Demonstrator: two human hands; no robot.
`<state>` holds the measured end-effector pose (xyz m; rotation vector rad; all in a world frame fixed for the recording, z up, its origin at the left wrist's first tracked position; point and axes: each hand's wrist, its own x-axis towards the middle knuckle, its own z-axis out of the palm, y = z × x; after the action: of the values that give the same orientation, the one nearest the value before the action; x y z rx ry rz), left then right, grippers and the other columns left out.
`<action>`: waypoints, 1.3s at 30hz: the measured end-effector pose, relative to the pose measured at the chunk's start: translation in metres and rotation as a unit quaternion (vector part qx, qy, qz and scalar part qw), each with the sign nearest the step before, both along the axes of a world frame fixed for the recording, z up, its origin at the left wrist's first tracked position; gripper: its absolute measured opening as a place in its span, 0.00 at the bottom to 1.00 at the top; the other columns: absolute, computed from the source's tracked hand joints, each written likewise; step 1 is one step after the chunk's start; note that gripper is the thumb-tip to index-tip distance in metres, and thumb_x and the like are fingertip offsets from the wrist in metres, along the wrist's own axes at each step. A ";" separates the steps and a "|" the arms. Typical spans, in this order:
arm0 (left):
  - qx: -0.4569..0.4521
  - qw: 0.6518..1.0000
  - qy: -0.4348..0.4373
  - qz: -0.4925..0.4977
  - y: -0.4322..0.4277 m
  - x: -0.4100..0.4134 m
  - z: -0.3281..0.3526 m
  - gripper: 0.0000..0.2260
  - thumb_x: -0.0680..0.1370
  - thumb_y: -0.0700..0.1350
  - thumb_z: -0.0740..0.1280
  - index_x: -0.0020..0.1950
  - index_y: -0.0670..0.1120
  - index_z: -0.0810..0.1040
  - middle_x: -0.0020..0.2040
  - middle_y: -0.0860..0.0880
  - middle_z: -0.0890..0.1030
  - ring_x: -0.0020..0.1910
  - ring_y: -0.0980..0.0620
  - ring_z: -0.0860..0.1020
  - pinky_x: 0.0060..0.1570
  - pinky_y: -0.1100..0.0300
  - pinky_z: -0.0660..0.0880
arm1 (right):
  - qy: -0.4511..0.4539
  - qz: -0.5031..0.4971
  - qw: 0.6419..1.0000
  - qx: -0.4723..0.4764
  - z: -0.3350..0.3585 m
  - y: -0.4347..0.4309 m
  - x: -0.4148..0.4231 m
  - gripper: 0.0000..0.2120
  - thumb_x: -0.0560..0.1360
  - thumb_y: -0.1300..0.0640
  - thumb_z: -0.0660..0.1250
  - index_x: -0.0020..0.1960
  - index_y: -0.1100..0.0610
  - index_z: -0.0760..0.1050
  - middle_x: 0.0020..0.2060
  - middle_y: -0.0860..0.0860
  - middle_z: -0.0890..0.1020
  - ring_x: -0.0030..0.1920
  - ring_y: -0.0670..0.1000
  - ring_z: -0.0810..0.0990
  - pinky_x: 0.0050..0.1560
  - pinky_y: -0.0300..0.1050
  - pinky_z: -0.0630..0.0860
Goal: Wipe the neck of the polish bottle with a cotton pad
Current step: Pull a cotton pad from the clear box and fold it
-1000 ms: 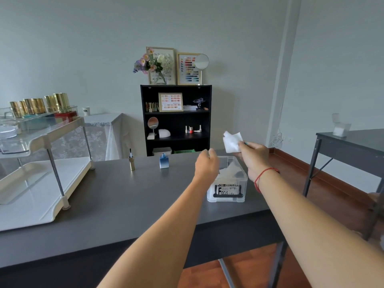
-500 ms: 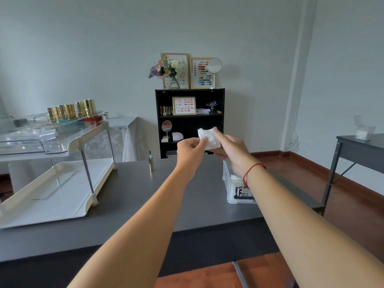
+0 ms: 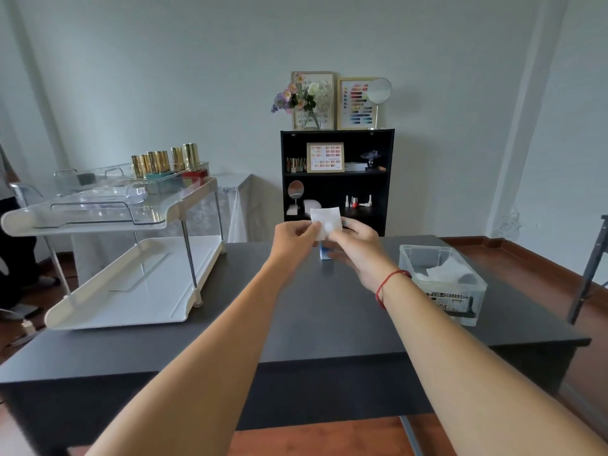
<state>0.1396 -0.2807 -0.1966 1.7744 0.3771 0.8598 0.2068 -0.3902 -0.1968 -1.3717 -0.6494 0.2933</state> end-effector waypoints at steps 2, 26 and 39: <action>-0.002 1.000 0.008 -0.003 0.003 0.002 -0.005 0.12 0.79 0.46 0.65 0.43 0.40 0.83 0.37 0.47 0.80 0.34 0.55 0.74 0.37 0.59 0.71 | -0.019 -0.011 1.000 -0.005 -0.008 0.003 0.000 0.12 0.73 0.64 0.64 0.48 0.49 0.79 0.38 0.45 0.85 0.39 0.45 0.84 0.40 0.41 0.82; 0.027 0.998 -0.040 -0.028 0.026 0.077 -0.048 0.14 0.79 0.43 0.63 0.36 0.40 0.80 0.24 0.51 0.73 0.23 0.59 0.68 0.25 0.69 0.66 | 0.077 0.044 0.995 0.039 -0.042 0.022 0.090 0.12 0.73 0.60 0.69 0.57 0.57 0.79 0.45 0.53 0.84 0.41 0.49 0.82 0.34 0.40 0.77; -0.020 0.998 -0.003 -0.055 0.014 0.091 -0.068 0.10 0.79 0.44 0.65 0.38 0.50 0.80 0.34 0.52 0.80 0.33 0.58 0.78 0.37 0.62 0.79 | 0.152 0.000 0.988 0.037 -0.059 0.013 0.103 0.13 0.80 0.55 0.58 0.55 0.60 0.77 0.46 0.57 0.82 0.43 0.52 0.81 0.36 0.42 0.77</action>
<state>0.2310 -0.2665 -0.2647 1.7383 0.2877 0.7737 0.3102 -0.3768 -0.2561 -1.2247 -0.4017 0.4633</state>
